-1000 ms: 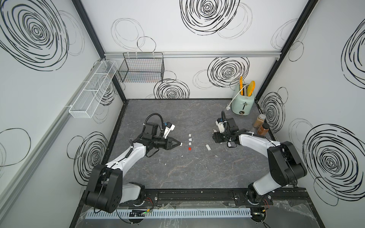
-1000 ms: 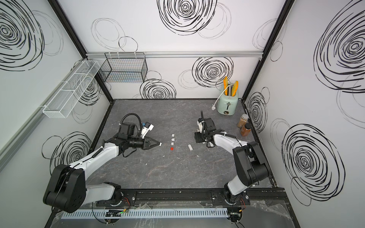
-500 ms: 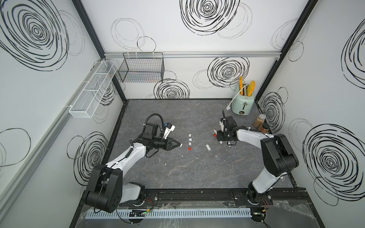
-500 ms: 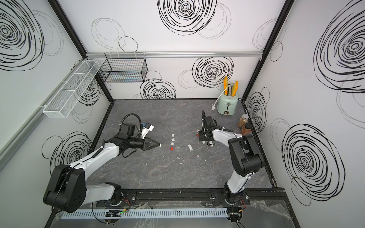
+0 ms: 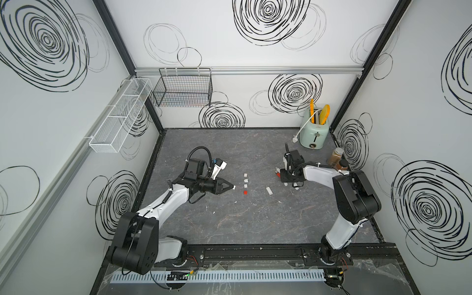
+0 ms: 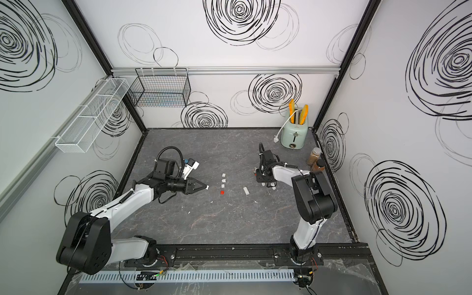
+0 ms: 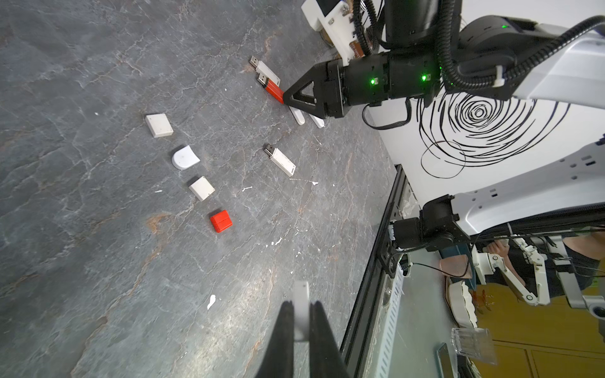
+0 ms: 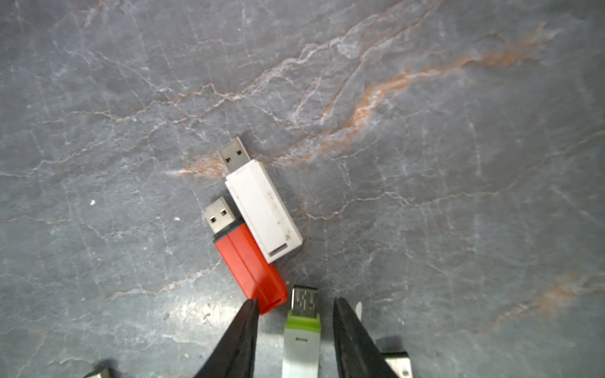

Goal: Close the usb drive cover
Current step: Pick up the USB drive from the center of the board.

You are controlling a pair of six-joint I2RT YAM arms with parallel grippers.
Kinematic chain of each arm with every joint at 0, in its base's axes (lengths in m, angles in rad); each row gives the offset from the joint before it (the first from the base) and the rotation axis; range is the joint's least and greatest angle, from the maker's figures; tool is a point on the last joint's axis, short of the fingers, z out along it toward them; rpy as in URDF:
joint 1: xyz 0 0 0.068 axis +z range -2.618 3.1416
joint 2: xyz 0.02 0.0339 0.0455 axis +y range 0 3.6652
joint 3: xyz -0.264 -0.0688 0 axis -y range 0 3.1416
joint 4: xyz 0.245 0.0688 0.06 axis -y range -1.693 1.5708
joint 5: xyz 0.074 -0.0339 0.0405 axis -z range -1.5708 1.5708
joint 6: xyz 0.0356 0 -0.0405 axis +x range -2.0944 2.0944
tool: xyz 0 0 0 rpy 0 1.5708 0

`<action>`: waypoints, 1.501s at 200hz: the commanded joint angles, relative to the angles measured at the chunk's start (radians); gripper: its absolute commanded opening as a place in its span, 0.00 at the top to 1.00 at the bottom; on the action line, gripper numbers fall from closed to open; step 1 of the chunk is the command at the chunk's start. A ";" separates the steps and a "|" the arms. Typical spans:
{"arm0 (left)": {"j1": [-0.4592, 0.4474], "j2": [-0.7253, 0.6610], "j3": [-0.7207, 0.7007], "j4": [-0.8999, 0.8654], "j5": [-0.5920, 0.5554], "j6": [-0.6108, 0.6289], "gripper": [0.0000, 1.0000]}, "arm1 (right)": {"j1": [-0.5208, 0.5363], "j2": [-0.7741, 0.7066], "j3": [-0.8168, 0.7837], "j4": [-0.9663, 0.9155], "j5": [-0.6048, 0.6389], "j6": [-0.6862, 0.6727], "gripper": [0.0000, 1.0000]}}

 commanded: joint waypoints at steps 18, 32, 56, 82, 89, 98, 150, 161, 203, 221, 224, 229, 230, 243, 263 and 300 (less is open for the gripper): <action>0.008 0.005 0.022 0.000 0.005 0.024 1.00 | 0.027 0.039 0.002 -0.079 0.046 0.020 0.60; 0.008 0.005 0.024 -0.005 0.000 0.026 1.00 | 0.026 0.043 0.006 -0.093 0.056 0.018 0.60; 0.009 0.004 0.022 -0.003 0.000 0.025 1.00 | 0.027 0.017 -0.001 -0.090 0.057 0.020 0.58; 0.009 0.009 0.027 -0.009 -0.005 0.031 1.00 | 0.021 0.022 0.015 -0.122 0.076 0.016 0.58; 0.010 0.009 0.030 -0.011 -0.007 0.028 1.00 | 0.021 0.017 0.008 -0.123 0.075 0.018 0.59; 0.011 0.008 0.028 -0.009 -0.004 0.026 1.00 | 0.024 0.006 -0.004 -0.113 0.067 0.022 0.59; 0.009 0.006 0.022 -0.002 -0.001 0.032 1.00 | 0.035 -0.014 -0.043 -0.116 0.063 0.033 0.62; 0.006 0.007 0.022 -0.003 0.000 0.034 1.00 | 0.034 -0.007 -0.038 -0.127 0.059 0.030 0.64; 0.007 0.009 0.027 -0.006 0.001 0.034 1.00 | 0.043 -0.025 -0.059 -0.135 0.030 0.037 0.72; 0.009 0.012 0.028 -0.010 -0.003 0.036 1.00 | 0.042 -0.017 -0.061 -0.149 0.036 0.036 0.74; 0.011 0.012 0.028 -0.011 -0.003 0.035 1.00 | 0.042 -0.018 -0.063 -0.148 0.032 0.036 0.75; 0.010 0.011 0.028 -0.011 -0.003 0.034 1.00 | 0.043 -0.020 -0.067 -0.145 0.027 0.036 0.76; 0.010 0.011 0.029 -0.010 -0.002 0.034 1.00 | 0.042 -0.020 -0.068 -0.145 0.025 0.035 0.76; 0.007 0.012 0.026 -0.006 0.000 0.034 1.00 | 0.043 -0.022 -0.070 -0.142 0.015 0.029 0.78; 0.007 0.023 0.036 -0.017 -0.002 0.038 1.00 | 0.043 -0.025 -0.049 -0.170 0.008 0.010 0.84; -0.002 0.043 0.054 -0.027 0.002 0.038 1.00 | 0.043 -0.083 -0.017 -0.184 -0.046 -0.040 0.90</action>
